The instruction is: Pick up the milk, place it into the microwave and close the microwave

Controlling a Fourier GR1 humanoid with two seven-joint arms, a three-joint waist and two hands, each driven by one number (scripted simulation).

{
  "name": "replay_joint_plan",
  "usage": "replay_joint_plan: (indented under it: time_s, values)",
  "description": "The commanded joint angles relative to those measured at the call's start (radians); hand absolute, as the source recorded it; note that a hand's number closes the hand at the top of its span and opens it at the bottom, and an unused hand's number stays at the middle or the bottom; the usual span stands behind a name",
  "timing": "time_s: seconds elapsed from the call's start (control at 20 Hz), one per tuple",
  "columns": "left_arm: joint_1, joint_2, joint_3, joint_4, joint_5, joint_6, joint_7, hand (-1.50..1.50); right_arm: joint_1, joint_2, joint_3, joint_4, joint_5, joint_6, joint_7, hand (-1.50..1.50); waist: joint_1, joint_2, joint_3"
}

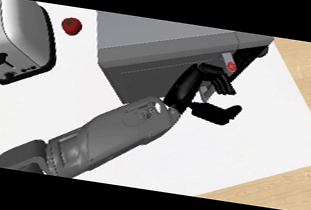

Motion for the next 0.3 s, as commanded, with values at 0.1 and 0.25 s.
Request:
replay_joint_plan:
  time_s: [0.1,0.25]
  values:
    - [0.038,0.099,0.091,0.172,0.050,0.042,-0.002,-1.50,0.023,-0.006,-0.038,-0.032,-0.020,-0.015,0.014,-1.50,0.045,-0.001,-0.003]
    - [0.034,0.094,0.087,0.172,0.063,0.024,-0.015,-1.50,0.033,0.001,-0.037,-0.050,-0.035,-0.020,0.022,-1.50,0.059,0.000,-0.004]
